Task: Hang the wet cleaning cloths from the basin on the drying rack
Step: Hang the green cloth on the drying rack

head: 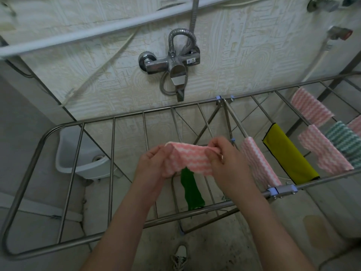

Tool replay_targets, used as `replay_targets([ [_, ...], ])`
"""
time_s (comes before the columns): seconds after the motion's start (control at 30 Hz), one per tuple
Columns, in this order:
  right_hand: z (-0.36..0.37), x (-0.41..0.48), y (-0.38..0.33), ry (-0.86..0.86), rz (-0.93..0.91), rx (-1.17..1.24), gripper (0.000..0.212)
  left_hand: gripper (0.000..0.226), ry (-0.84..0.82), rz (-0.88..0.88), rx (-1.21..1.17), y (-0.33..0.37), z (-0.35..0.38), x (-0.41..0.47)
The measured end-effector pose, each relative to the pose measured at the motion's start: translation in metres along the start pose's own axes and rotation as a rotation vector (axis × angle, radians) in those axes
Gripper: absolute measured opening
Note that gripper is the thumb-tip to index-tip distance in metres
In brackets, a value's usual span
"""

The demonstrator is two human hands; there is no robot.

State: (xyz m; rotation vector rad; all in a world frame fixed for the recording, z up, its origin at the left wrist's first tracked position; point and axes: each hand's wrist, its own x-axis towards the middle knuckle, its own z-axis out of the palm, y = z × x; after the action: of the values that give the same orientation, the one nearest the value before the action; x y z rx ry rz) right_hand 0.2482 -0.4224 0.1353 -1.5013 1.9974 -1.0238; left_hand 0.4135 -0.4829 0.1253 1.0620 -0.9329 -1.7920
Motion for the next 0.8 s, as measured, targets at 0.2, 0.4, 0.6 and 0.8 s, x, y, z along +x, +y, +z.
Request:
replay_targets([
  [0.2, 0.002, 0.011, -0.011, -0.170, 0.179, 0.686, 0.014, 0.013, -0.086, 0.114, 0.606, 0.034, -0.044, -0.003],
  [0.4, 0.024, 0.005, -0.020, -0.389, 0.253, 0.897, 0.010, 0.035, -0.268, 0.066, 0.262, 0.046, -0.090, -0.012],
  [0.6, 0.063, 0.012, -0.011, -0.574, 0.500, 1.093, 0.013, 0.014, -0.155, 0.008, 0.164, 0.035, -0.107, -0.018],
  [0.8, 0.133, 0.021, 0.017, -0.346, 0.527, 0.350, 0.026, 0.027, 0.063, -0.012, 0.878, -0.029, -0.135, 0.021],
])
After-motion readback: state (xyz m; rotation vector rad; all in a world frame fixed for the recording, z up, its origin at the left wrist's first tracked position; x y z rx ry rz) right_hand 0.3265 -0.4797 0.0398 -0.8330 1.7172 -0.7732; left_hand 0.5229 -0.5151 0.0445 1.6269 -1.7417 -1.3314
